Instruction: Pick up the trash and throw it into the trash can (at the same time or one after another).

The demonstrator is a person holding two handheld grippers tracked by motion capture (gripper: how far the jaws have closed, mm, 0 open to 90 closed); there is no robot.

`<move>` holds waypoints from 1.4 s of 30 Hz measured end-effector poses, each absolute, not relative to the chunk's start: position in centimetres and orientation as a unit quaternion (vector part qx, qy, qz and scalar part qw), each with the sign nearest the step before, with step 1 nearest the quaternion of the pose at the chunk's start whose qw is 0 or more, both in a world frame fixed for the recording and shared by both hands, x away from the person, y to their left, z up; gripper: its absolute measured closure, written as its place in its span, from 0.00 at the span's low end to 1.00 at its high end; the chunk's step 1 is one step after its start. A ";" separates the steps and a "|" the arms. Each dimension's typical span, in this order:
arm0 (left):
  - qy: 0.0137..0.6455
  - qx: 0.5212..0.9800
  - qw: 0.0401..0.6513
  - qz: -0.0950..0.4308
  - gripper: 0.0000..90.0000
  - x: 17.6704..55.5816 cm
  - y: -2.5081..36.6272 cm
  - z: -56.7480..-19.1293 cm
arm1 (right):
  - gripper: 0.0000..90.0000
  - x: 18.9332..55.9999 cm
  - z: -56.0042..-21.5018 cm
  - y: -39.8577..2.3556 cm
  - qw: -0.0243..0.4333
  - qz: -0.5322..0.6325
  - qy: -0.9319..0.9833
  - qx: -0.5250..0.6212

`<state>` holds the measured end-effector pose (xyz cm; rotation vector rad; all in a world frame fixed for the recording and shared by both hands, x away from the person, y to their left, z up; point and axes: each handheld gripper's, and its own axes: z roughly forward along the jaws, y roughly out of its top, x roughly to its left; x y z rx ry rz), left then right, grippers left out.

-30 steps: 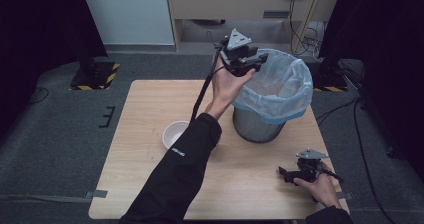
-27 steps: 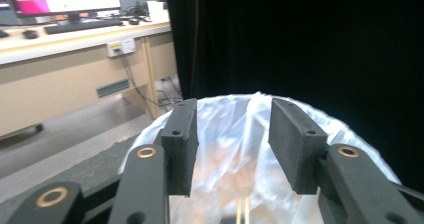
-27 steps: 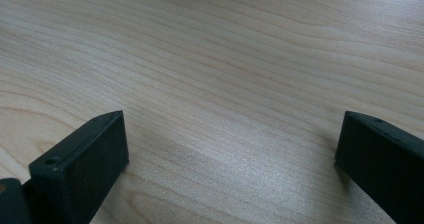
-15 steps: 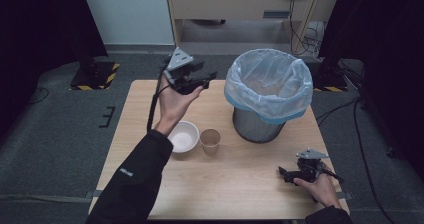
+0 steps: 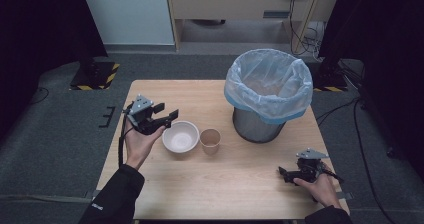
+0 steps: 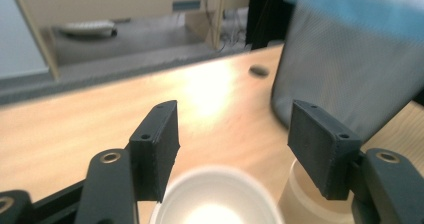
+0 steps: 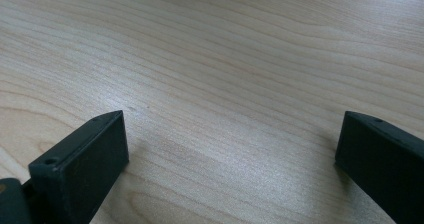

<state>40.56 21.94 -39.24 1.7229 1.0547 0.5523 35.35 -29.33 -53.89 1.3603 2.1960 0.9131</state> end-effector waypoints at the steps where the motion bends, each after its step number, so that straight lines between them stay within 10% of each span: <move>1: 0.441 0.711 0.498 0.227 0.41 40.4 22.2 -40.0 | 0.01 35.4 -53.9 -29.3 0.199 0.327 0.785 0.487; 20: 0.517 0.732 0.392 0.207 0.44 43.3 23.5 -49.7 | 0.01 35.4 -53.9 -29.3 0.200 0.327 0.785 0.486; 42: 0.569 0.717 0.374 0.149 0.85 44.2 23.5 -51.5 | 0.01 35.4 -53.9 -29.3 0.199 0.327 0.785 0.486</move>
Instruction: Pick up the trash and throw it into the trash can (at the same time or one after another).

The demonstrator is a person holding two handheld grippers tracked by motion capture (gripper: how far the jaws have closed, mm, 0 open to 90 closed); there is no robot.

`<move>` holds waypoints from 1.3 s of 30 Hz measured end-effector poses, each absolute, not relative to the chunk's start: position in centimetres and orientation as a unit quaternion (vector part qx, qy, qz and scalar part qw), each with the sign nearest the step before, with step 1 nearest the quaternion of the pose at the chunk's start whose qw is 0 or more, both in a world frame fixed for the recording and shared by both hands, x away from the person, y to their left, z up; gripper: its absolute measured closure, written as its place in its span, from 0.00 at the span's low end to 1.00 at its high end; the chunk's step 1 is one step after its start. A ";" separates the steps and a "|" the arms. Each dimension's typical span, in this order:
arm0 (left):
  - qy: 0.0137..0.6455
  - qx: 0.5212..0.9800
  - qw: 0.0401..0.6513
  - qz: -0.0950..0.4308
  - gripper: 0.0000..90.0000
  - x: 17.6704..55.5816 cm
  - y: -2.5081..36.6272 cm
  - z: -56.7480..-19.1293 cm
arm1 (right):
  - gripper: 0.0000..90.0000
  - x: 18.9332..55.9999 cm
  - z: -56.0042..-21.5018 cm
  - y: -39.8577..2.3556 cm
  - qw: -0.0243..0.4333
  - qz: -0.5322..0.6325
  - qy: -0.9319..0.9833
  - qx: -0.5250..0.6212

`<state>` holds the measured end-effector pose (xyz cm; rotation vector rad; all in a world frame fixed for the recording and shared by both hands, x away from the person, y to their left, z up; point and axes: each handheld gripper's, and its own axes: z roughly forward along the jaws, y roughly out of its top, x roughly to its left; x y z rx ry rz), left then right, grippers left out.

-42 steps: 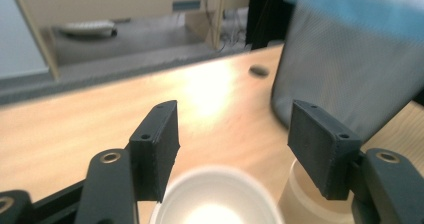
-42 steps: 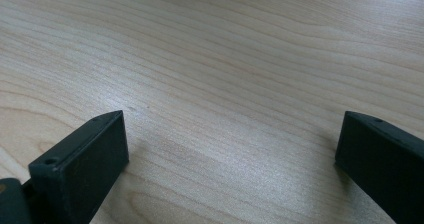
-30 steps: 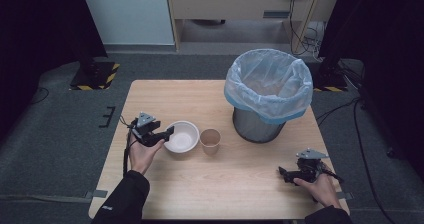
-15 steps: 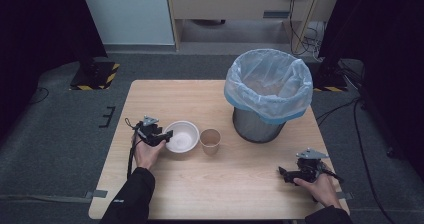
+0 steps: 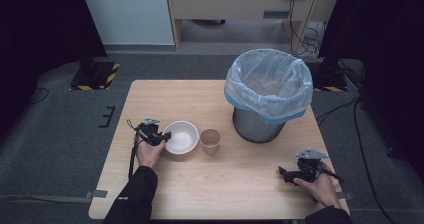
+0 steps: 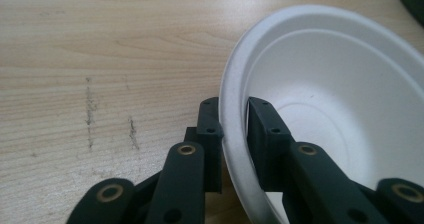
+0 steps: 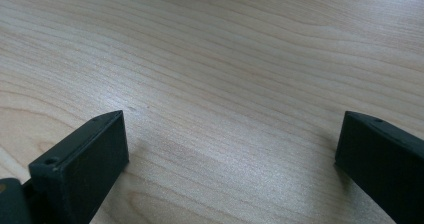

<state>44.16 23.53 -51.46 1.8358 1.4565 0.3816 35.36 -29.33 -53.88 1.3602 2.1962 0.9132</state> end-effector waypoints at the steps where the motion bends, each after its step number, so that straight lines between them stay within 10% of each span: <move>1: 0.567 0.715 0.379 0.155 0.86 44.1 23.6 -51.2 | 0.01 35.4 -53.9 -29.3 0.200 0.327 0.785 0.486; 39: 0.469 0.679 0.503 0.257 0.92 40.3 24.2 -37.7 | 0.01 35.3 -53.9 -29.3 0.198 0.327 0.784 0.489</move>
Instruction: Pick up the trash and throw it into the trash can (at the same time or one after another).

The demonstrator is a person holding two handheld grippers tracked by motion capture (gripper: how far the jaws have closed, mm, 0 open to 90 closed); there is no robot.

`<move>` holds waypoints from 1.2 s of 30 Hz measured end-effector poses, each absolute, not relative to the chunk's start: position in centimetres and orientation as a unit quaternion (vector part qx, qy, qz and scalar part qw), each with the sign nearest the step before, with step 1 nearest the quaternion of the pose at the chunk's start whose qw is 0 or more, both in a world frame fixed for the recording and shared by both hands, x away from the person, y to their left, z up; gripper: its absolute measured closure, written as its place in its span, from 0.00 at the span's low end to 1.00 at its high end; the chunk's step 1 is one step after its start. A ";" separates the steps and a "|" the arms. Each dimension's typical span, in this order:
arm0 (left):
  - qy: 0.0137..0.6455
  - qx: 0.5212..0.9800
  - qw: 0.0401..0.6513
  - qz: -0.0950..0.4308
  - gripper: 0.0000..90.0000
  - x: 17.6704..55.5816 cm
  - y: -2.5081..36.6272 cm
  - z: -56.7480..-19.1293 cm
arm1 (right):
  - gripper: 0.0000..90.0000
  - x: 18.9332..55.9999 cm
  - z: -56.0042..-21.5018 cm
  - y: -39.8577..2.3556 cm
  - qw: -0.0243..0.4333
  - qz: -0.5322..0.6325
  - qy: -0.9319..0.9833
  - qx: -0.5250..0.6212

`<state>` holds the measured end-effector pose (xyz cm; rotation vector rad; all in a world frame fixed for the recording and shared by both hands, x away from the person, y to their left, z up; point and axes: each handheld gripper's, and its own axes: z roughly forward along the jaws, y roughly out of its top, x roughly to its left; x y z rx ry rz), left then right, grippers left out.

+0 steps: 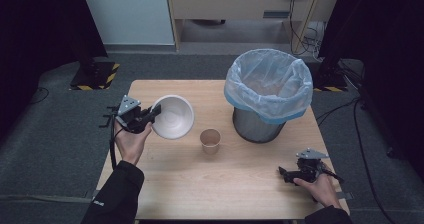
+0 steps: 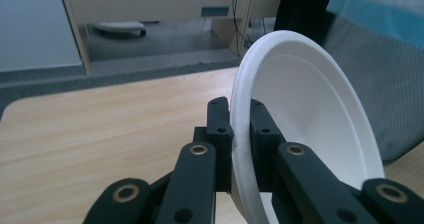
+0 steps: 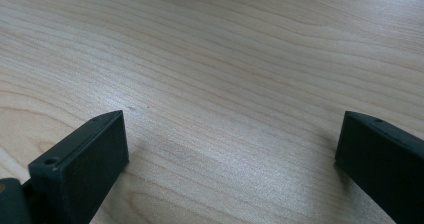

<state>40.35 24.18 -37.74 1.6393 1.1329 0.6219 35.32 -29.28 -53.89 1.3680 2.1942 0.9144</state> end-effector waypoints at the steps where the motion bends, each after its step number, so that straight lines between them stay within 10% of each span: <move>1: 0.466 0.678 0.506 0.260 0.92 40.3 24.1 -37.3 | 0.01 35.4 -53.9 -29.3 0.200 0.326 0.786 0.486; 36: 0.376 0.663 0.572 0.304 0.92 38.8 19.1 -26.9 | 0.01 35.3 -53.9 -29.3 0.198 0.327 0.784 0.489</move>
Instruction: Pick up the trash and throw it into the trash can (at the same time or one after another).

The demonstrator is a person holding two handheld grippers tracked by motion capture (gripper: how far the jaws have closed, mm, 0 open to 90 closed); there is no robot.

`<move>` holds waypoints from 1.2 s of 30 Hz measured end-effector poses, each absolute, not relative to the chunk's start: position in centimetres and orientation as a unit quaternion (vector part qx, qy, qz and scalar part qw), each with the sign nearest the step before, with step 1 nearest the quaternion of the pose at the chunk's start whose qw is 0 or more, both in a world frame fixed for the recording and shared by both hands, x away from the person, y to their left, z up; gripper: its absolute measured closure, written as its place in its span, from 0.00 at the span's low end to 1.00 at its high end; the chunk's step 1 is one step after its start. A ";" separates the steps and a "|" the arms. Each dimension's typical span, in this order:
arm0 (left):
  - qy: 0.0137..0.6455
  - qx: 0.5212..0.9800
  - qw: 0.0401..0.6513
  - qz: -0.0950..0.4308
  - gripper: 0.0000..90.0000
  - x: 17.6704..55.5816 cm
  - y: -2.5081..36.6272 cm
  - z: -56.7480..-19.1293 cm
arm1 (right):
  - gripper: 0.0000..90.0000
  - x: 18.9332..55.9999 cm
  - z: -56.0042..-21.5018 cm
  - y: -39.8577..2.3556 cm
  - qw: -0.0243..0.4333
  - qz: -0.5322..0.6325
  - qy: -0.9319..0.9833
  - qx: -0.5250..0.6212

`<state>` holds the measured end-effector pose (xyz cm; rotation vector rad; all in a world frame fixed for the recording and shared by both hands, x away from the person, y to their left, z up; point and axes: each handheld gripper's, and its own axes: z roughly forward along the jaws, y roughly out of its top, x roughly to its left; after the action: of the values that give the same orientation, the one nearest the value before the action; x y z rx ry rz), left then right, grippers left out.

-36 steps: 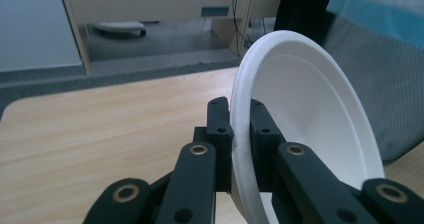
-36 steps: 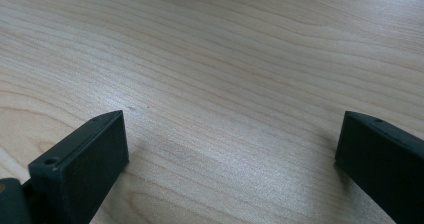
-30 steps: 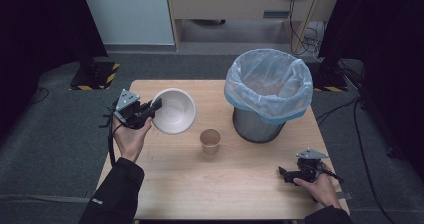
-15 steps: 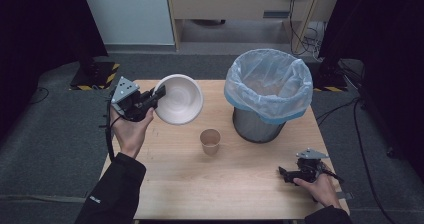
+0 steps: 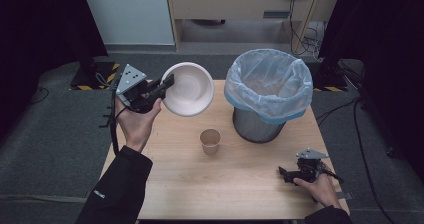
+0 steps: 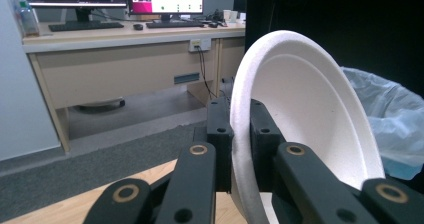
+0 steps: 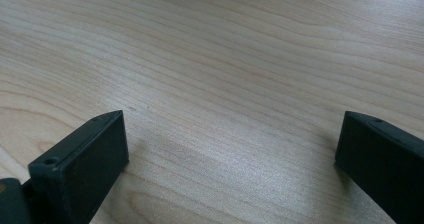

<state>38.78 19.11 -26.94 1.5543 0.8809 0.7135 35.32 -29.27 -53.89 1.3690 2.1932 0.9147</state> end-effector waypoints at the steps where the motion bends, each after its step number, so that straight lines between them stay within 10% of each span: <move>1: 0.373 0.663 0.572 0.305 0.92 38.8 18.9 -26.8 | 0.01 35.3 -53.9 -29.3 0.198 0.327 0.784 0.489; 36: 0.311 0.660 0.605 0.320 0.92 40.5 11.8 -20.7 | 0.01 35.4 -53.9 -29.3 0.201 0.327 0.785 0.485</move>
<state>40.50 11.81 -20.71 1.5258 0.7193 0.7398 35.38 -29.33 -53.90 1.3563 2.1945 0.9138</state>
